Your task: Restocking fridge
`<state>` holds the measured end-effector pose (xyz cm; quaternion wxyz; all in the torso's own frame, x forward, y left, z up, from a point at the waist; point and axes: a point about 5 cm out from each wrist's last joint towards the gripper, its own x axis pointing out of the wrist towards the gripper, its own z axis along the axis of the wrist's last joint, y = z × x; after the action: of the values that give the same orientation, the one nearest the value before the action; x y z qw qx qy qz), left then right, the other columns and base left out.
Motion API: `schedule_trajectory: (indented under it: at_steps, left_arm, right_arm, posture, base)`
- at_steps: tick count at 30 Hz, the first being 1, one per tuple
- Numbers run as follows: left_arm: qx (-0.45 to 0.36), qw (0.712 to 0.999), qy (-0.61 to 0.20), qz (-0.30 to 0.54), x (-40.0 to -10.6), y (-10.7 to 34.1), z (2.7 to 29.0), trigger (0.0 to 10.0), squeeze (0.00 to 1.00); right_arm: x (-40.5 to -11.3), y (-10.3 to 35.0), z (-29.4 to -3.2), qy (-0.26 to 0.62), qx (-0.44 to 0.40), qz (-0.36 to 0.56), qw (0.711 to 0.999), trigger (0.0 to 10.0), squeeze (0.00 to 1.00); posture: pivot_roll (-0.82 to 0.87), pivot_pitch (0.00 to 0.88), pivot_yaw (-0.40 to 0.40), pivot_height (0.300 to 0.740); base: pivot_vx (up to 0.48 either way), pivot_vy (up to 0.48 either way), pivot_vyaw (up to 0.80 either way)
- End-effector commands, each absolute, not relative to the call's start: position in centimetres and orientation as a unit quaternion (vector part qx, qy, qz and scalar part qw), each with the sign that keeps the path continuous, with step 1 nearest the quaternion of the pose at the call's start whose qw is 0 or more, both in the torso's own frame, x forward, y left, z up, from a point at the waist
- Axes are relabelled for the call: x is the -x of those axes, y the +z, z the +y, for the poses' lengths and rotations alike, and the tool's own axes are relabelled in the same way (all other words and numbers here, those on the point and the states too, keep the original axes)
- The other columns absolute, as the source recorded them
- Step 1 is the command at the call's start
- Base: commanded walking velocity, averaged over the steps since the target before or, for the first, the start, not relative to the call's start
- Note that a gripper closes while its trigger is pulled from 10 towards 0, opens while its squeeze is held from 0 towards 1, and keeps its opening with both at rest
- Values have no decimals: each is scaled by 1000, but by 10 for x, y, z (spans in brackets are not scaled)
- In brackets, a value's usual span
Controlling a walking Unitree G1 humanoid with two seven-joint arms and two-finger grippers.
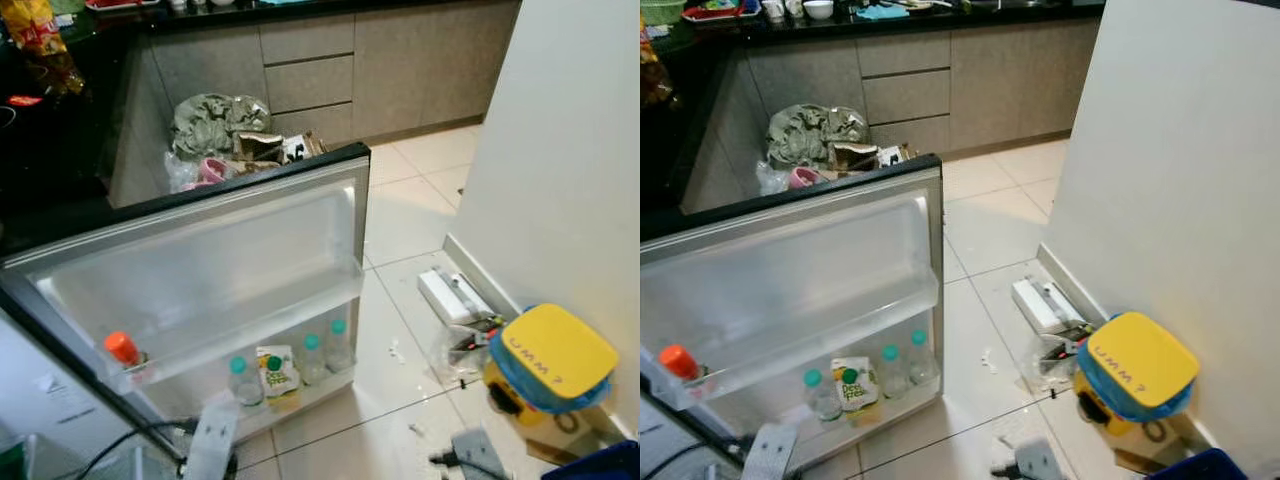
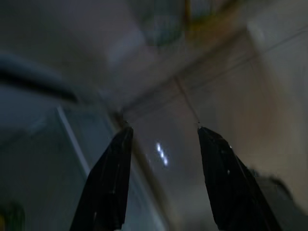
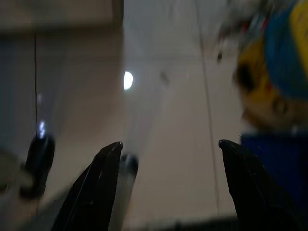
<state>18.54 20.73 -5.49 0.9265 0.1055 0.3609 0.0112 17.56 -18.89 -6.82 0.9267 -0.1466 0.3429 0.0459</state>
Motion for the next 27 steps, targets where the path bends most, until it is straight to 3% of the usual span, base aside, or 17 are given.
schedule_trajectory:
  at_steps: [1,8,27]
  left_arm:
    - [-125,916,-4,381,-176,-61,213,10000,0]
    - [-142,917,-5,373,-173,-65,214,10000,0]
    - [-166,912,2,375,-172,-70,219,10000,0]
  right_arm:
    - [-168,-74,-187,51,141,360,921,10000,0]
    - [-172,-74,-187,49,124,347,928,10000,0]
    - [-179,-71,-185,60,142,327,932,10000,0]
  posture:
    - [-101,103,30,740]
    - [-95,98,30,740]
    - [-95,95,27,740]
  base:
    - [0,0,0]
    - [0,0,0]
    - [0,-369,0]
